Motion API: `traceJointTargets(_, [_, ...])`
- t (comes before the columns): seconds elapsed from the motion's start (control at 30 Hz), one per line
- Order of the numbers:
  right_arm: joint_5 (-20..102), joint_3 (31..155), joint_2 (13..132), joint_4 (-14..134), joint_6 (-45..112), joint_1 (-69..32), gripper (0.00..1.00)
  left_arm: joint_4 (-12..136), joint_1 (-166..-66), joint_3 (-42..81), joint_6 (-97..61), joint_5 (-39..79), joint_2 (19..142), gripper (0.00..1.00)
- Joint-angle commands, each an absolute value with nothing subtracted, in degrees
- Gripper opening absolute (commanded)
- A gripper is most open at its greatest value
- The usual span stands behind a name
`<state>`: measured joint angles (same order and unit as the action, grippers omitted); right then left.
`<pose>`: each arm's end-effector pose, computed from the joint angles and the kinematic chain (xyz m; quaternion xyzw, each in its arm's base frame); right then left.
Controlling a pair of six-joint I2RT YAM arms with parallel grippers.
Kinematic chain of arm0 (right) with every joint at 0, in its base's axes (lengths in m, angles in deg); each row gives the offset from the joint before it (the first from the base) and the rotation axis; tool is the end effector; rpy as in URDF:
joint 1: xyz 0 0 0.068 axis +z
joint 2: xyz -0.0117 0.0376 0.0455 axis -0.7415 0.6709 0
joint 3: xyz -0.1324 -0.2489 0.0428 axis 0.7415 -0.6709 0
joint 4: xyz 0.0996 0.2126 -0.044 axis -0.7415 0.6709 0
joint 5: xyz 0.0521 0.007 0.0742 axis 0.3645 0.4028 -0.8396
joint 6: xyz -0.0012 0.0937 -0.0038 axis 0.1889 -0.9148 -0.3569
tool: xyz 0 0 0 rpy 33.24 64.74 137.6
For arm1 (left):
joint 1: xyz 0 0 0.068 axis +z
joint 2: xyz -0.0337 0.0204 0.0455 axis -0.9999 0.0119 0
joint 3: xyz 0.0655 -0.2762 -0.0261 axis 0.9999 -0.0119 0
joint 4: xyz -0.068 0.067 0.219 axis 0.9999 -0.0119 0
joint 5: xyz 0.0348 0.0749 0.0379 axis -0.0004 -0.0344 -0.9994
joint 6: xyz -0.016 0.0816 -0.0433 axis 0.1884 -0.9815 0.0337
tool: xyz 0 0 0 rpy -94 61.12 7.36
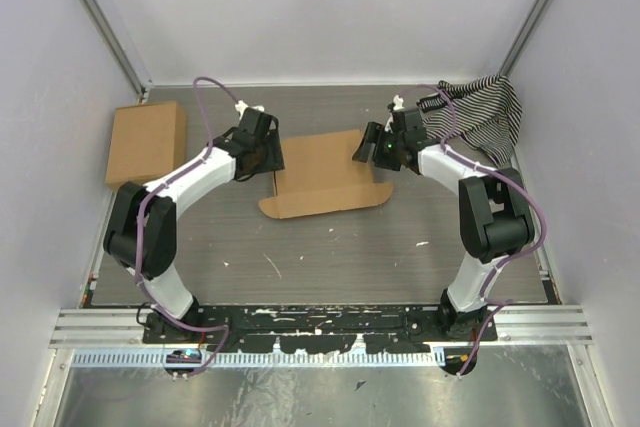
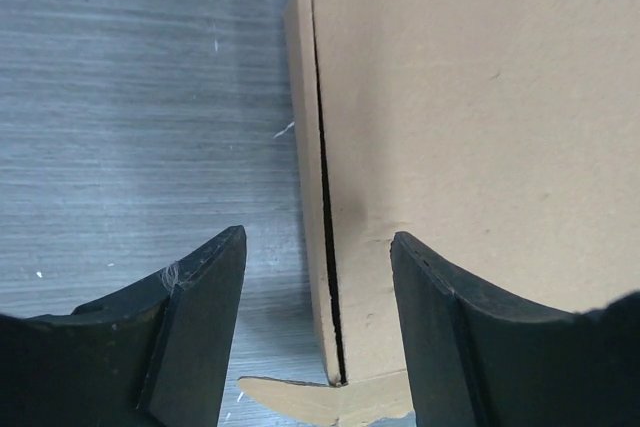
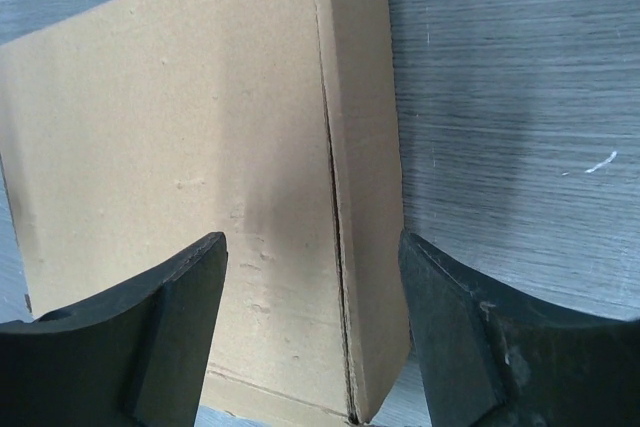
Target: Fold the paper box
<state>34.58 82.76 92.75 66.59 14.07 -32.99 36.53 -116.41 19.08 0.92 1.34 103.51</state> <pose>0.3833 0.1234 0.1945 0.0430 0.9125 0.2451 0.3247 0.3493 -0.1618 0.2226 -0.0553 0.9344 -0.0904 0.3400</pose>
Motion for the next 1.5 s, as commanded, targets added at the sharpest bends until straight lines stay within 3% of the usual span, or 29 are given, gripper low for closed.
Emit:
traceJointTargets(0.0, [34.1, 84.4, 92.5, 66.6, 16.2, -32.2, 0.74, 38.4, -116.1, 17.6, 2.9, 4.0, 105.2, 0.66])
traceJointTargets(0.3, [33.1, 83.1, 92.2, 64.8, 15.6, -30.7, 0.74, 42.5, -116.3, 19.8, 3.8, 8.4, 109.8, 0.63])
traceJointTargets(0.7, [33.7, 87.3, 94.8, 64.1, 12.7, -30.4, 0.74, 40.1, -116.2, 32.7, 1.4, 10.6, 116.9, 0.63])
traceJointTargets(0.97, [42.9, 91.2, 93.6, 68.1, 13.9, -30.4, 0.77, 35.5, -115.8, 35.8, -1.8, 4.4, 115.5, 0.69])
traceJointTargets(1.17, [52.5, 87.5, 84.7, 71.8, 16.1, -30.4, 0.84, 36.8, -114.6, 28.1, -2.9, 1.0, 106.6, 0.75])
traceJointTargets(1.47, [47.2, 67.6, 70.7, 66.2, 20.8, -30.3, 0.89, 52.2, -114.8, 3.8, 0.9, 7.7, 92.0, 0.77])
